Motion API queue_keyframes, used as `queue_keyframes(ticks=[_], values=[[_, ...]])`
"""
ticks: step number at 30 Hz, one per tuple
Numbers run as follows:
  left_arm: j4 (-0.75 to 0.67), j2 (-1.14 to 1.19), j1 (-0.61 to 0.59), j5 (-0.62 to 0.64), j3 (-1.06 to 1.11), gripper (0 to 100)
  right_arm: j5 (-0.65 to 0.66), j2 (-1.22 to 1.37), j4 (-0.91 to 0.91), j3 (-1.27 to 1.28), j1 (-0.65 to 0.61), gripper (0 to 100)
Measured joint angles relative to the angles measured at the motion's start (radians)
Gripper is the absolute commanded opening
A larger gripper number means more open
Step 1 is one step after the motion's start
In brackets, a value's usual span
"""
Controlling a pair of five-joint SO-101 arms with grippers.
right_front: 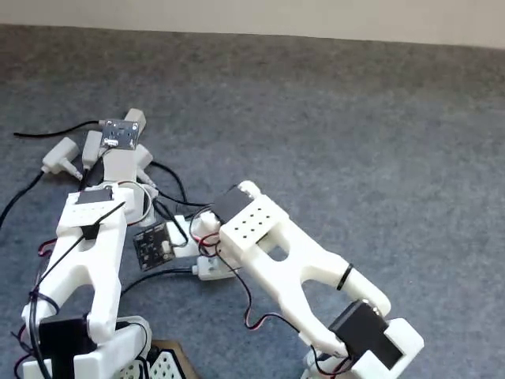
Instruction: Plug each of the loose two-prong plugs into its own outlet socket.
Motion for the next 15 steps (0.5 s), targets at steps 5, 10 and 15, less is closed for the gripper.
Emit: queue_keyframes(ticks=[5, 10, 15], values=[[0.0, 0.0, 0.0, 0.0, 0.0, 36, -0.015, 0.008, 0.009, -0.04, -0.057, 0.5], [0.0, 0.0, 0.0, 0.008, 0.0, 36, -0.021, 0.02, 0.069, -0.104, -0.069, 0.5], [0.0, 0.0, -0.018, 0.064, -0.014, 36, -0.06, 0.026, 0.114, -0.157, -0.094, 0.5]])
